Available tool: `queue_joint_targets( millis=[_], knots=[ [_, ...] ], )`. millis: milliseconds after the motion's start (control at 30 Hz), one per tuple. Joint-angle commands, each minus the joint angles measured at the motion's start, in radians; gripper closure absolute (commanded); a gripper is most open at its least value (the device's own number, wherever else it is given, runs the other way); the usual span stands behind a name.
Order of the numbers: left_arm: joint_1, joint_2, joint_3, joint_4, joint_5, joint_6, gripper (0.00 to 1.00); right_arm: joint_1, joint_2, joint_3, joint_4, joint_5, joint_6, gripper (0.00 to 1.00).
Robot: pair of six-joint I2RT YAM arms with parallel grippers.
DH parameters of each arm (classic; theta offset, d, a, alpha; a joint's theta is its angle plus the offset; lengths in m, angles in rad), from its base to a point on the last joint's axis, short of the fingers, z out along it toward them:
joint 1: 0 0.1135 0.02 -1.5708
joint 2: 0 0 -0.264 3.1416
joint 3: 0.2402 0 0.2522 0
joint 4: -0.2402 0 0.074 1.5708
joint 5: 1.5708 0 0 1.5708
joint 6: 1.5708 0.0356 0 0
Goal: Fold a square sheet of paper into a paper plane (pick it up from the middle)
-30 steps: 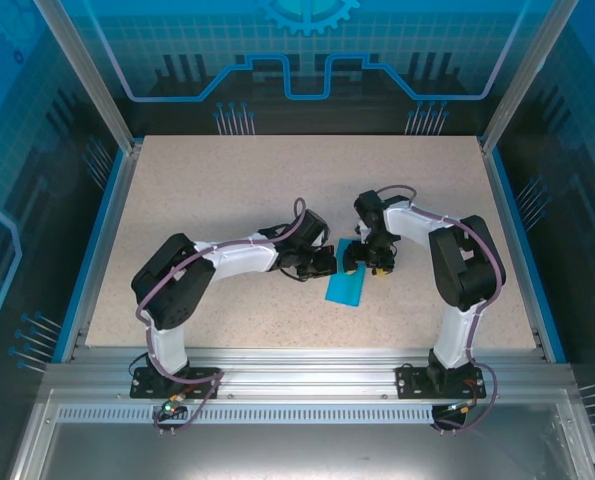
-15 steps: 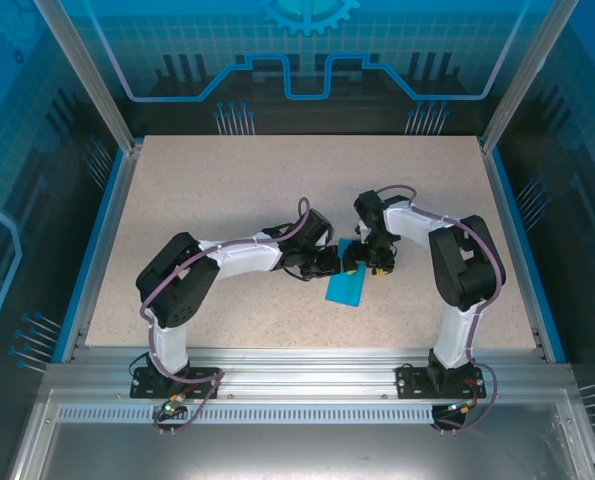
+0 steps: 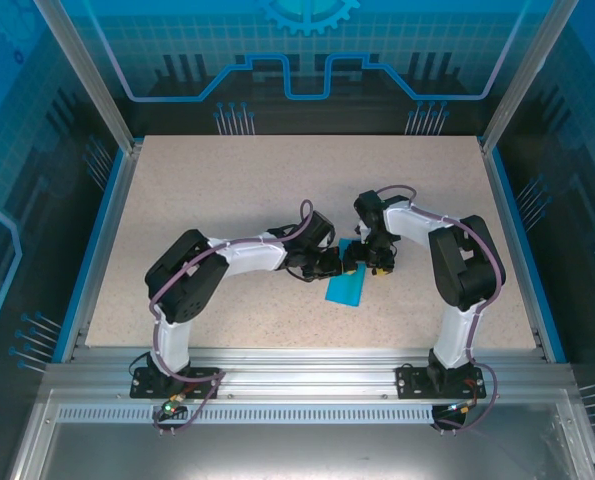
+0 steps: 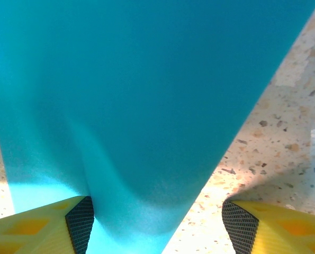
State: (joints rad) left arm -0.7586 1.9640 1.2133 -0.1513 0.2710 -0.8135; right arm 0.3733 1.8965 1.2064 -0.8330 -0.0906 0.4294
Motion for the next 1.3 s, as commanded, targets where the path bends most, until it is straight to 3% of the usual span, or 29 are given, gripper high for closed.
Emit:
queue_joint_targets(
  millis=[0,733,1067,1133,1267],
  knots=[
    [-0.008,0.025,0.029,-0.015,0.018,-0.01,1.0,0.016,0.084,-0.038,0.055,0.017,0.006,0.29],
    [-0.021,0.091,0.023,-0.121,-0.037,0.002,1.0,0.015,0.058,-0.033,0.056,0.004,0.004,0.27],
    [-0.023,0.091,0.02,-0.131,-0.047,0.008,1.0,-0.065,-0.208,-0.113,0.153,-0.13,0.026,0.23],
    [-0.024,0.092,0.019,-0.13,-0.047,0.009,1.0,-0.093,-0.264,-0.141,0.183,-0.179,0.036,0.27],
    [-0.023,0.093,0.025,-0.133,-0.046,0.013,1.0,-0.125,-0.324,-0.19,0.259,-0.314,0.057,0.47]
  ],
)
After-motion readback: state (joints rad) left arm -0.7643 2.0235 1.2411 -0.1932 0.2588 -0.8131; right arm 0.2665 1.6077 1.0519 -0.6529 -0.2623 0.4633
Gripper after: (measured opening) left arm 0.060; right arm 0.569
